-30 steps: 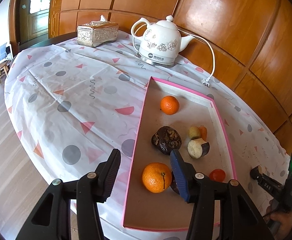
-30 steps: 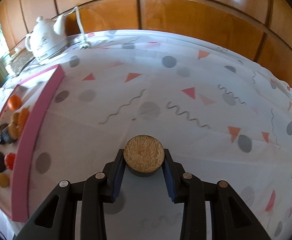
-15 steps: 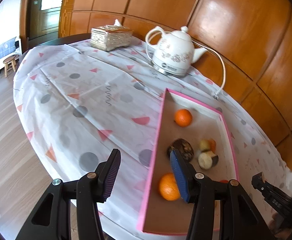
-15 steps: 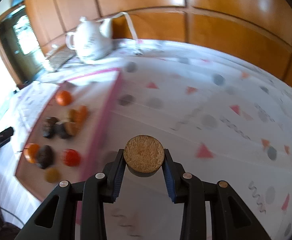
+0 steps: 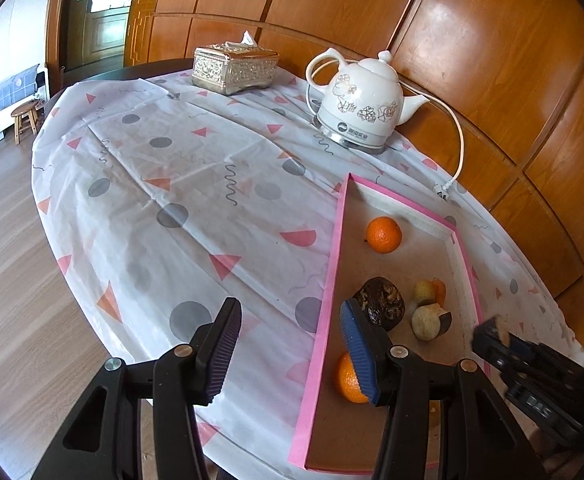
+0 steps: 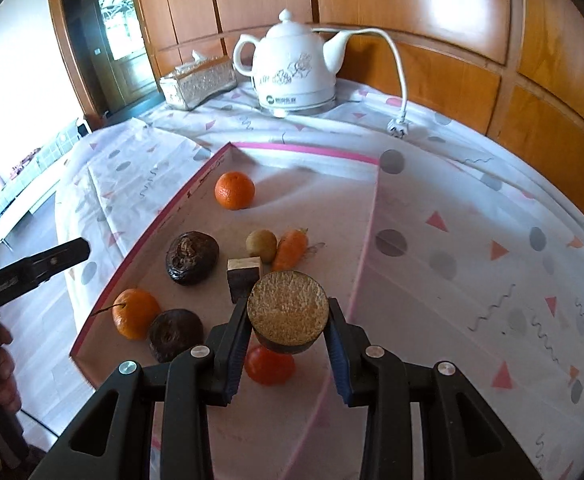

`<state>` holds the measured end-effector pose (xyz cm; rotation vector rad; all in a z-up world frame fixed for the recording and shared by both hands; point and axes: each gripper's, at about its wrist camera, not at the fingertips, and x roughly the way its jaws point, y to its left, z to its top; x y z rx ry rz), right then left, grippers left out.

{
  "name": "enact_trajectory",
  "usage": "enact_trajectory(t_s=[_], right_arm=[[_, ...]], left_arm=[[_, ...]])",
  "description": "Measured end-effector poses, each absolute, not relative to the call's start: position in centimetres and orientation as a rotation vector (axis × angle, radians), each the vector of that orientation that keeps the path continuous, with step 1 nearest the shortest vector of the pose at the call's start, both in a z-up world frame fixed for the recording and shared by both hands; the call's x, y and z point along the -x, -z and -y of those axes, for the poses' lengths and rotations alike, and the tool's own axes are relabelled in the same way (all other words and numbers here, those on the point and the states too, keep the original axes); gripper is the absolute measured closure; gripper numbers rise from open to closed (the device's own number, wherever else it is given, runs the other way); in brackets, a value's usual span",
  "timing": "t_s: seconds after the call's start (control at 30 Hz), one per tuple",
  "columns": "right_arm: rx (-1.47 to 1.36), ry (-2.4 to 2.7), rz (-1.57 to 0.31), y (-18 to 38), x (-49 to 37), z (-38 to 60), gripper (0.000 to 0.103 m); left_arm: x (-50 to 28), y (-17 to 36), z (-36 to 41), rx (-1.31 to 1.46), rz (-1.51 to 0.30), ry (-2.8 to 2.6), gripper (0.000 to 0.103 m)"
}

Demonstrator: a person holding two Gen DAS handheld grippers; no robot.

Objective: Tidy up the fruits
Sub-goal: 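Carry the dark slice into the pink tray and open the right tool, then withdraw the right tool from the tray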

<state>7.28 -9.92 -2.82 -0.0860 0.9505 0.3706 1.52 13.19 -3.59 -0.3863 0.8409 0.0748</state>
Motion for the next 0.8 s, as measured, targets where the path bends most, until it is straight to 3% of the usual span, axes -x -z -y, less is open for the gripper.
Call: enact_trajectory(t_s=[0.3, 0.8], right_arm=[[0.123, -0.348, -0.997, 5.1, -8.1, 9.1, 0.065], [0.001, -0.265, -0.924, 2.8, -5.1, 11.2, 0.055]], left_arm=[[-1.6, 4.1, -12.4, 0.374, -0.863, -0.054, 0.051], [-1.0, 2.4, -10.4, 0.297, -0.812, -0.015, 0.046]])
